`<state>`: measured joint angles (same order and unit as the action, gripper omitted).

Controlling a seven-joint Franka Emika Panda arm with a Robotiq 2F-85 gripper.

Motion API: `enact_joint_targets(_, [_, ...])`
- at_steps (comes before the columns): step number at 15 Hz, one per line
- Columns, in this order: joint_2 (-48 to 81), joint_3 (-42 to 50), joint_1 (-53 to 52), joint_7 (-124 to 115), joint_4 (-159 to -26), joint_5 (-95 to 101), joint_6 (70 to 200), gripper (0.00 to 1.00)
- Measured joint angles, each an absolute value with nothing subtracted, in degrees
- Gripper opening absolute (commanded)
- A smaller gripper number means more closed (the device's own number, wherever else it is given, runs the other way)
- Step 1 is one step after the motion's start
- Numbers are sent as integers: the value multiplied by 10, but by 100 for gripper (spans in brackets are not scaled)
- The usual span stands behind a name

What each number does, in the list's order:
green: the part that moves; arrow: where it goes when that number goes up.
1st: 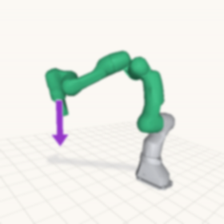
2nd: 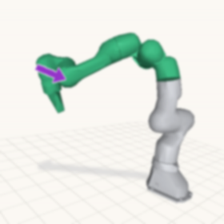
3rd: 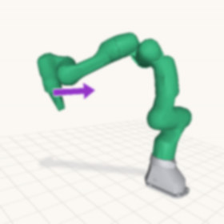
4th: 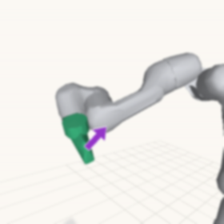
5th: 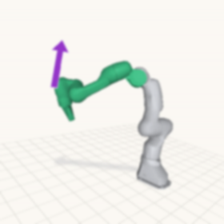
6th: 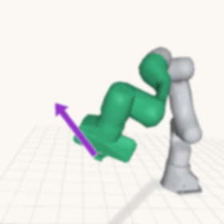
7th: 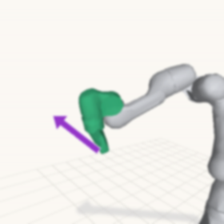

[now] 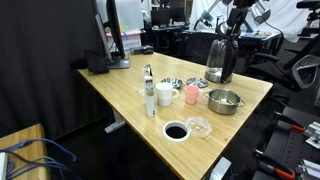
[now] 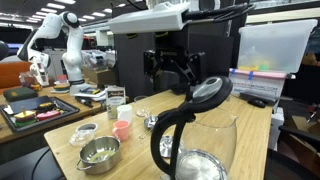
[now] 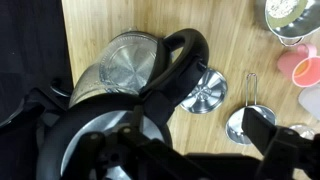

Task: Put the silver lid on the pot

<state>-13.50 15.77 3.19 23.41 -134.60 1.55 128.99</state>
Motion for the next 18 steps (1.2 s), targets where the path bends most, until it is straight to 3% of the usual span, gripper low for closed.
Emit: enact_joint_targets(18, [-133,127,29,233,-1344,14,1293,100])
